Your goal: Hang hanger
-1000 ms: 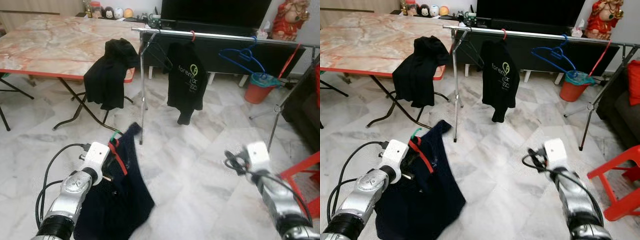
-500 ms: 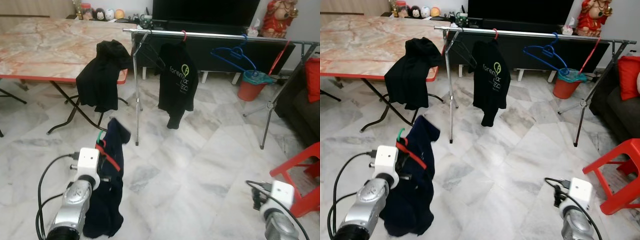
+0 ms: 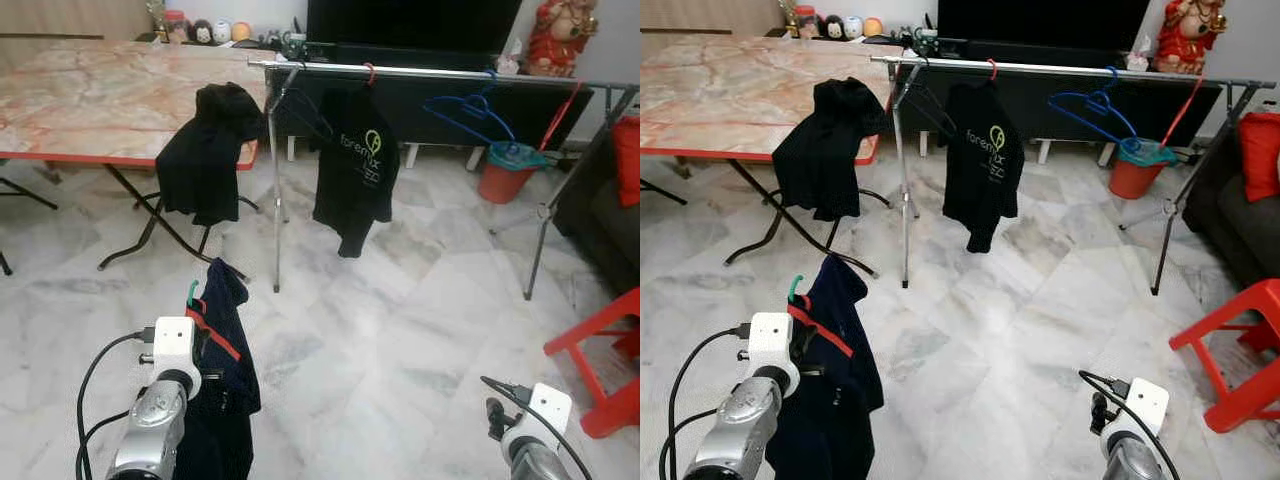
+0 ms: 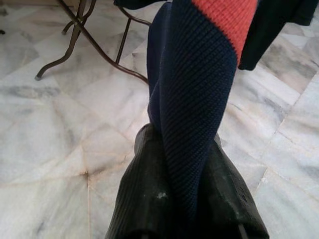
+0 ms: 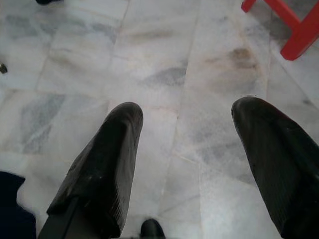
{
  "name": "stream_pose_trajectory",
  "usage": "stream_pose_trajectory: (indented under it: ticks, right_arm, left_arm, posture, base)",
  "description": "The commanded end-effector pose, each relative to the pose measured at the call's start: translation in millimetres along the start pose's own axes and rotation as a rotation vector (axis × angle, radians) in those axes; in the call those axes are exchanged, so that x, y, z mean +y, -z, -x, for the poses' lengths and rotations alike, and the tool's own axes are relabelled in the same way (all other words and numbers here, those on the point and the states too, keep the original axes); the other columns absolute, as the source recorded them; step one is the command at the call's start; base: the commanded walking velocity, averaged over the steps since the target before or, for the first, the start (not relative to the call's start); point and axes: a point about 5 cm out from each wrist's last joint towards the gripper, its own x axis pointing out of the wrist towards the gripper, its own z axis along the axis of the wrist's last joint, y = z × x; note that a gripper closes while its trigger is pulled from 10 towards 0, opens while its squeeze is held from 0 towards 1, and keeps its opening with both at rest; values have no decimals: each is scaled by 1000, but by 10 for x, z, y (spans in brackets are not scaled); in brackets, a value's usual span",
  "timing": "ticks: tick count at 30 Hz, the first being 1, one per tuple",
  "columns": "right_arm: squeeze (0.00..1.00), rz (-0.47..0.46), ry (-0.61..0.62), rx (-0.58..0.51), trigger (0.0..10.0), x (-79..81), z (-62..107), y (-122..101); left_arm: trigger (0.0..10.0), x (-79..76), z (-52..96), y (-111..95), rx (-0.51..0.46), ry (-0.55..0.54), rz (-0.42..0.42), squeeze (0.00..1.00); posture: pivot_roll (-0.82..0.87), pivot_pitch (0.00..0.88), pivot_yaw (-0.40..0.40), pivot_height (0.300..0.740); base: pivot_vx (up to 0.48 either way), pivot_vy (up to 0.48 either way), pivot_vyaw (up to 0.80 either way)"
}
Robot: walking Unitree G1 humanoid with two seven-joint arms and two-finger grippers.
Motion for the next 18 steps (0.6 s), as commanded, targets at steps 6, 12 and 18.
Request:
stream_pose_trajectory:
  ticks: [6, 12, 18]
  right_arm:
    - [0, 17, -2, 91, 10000, -6, 61, 252]
    - [0, 15, 17, 115, 10000, -43, 83, 321]
    - [0, 3, 46, 145, 10000, -152, 108, 375]
  left_arm:
    - [10000, -3, 1, -89, -63, -23, -3, 0]
    - [10000, -11, -16, -104, -60, -11, -14, 0]
    - [10000, -18, -32, -112, -59, -9, -18, 0]
  posture:
    - [-47, 0, -64, 740]
    - [-65, 0, -42, 740]
    - [-64, 0, -40, 740]
  base:
    - [0, 0, 0]
    - [0, 0, 0]
    - [0, -80, 0]
